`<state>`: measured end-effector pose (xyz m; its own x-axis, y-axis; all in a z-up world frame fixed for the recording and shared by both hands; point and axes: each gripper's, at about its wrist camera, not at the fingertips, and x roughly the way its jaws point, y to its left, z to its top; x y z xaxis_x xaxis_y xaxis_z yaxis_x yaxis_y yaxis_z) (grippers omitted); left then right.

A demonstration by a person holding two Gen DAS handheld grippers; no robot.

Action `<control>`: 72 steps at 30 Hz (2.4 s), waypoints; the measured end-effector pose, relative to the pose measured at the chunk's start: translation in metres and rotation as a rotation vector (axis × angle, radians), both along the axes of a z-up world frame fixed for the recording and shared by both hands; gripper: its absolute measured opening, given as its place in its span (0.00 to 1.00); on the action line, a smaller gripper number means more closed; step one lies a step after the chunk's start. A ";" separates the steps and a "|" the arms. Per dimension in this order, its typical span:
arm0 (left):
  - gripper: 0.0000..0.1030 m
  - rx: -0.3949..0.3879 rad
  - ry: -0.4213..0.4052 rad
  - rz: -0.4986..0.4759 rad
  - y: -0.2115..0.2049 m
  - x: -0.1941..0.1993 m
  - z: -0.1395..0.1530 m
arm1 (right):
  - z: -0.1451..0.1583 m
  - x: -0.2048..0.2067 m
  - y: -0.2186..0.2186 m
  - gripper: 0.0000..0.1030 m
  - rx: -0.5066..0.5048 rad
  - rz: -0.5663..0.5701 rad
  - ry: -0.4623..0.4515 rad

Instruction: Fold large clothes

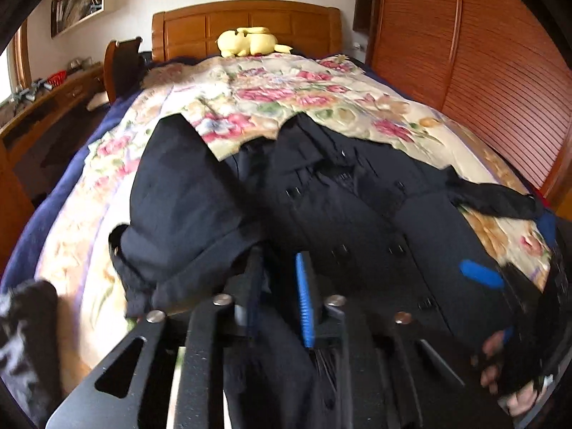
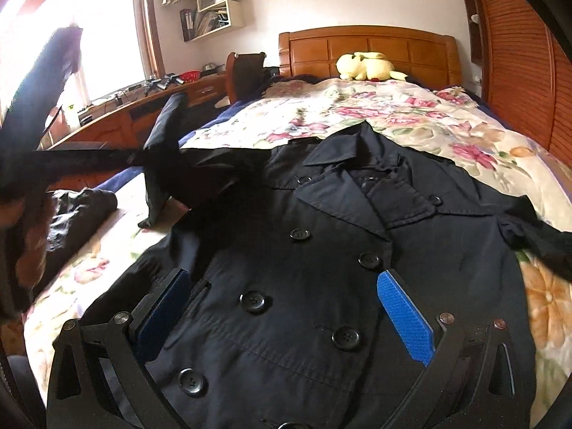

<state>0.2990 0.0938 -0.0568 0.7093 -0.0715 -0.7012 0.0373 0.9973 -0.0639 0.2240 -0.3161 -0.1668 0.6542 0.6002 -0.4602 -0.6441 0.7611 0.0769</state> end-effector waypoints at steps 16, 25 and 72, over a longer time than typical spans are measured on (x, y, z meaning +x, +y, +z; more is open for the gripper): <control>0.32 0.010 -0.063 0.062 0.040 -0.090 -0.021 | 0.019 0.001 0.014 0.97 -0.044 0.041 0.001; 0.32 -0.004 -0.086 0.110 0.066 -0.101 -0.022 | 0.063 0.015 0.069 0.82 -0.111 0.093 -0.067; 0.32 -0.062 -0.126 0.135 0.087 -0.111 -0.012 | 0.013 0.104 0.171 0.21 -0.287 0.137 0.221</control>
<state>0.1880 0.1807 -0.0686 0.7970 -0.0095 -0.6039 -0.0855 0.9880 -0.1284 0.3281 -0.1452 -0.1535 0.4435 0.5014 -0.7429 -0.7330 0.6799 0.0213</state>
